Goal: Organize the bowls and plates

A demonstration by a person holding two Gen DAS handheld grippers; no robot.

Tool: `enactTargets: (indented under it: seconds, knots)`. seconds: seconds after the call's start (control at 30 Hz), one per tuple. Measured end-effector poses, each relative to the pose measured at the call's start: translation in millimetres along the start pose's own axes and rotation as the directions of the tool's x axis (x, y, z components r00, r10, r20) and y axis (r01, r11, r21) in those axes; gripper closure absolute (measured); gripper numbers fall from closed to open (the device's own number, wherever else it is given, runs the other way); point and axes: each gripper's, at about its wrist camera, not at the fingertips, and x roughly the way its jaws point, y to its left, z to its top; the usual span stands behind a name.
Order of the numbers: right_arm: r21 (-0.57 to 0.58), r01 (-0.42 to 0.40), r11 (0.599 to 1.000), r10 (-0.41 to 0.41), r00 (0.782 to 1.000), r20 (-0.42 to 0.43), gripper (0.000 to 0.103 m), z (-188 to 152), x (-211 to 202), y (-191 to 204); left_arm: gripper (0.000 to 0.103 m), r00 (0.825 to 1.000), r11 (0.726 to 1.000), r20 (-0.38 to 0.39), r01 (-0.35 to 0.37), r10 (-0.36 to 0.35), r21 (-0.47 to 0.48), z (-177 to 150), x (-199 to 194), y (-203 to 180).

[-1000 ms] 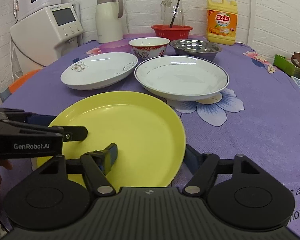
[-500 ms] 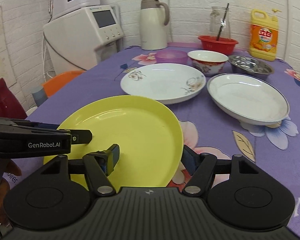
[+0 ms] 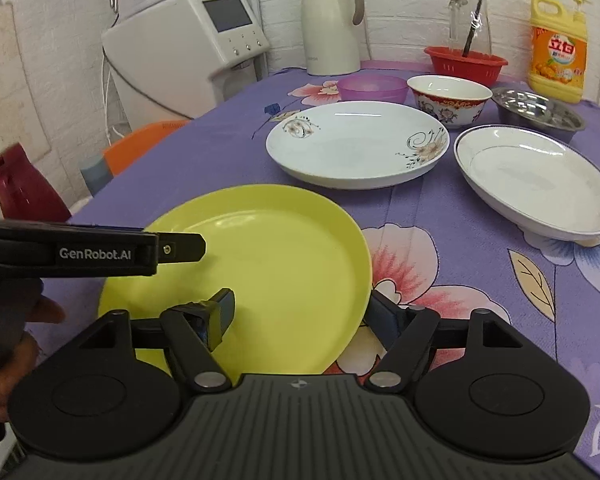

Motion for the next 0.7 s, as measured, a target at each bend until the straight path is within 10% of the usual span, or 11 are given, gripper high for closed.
enactTargets:
  seconds: [0.3,0.7]
  knots:
    - [-0.018,0.086,0.996,-0.082,0.985,0.151,0.000,87.1,10.2,-54.1,0.032,0.990,1.000,0.138,0.022,-0.019,-0.017,90.9,14.0,12.4]
    - [-0.056,0.095,0.994,-0.097,0.995,-0.030,0.000,132.5,116.9,-101.5,0.033,0.999,1.000,0.029,-0.018,0.018,-0.017,117.4,90.8,13.0]
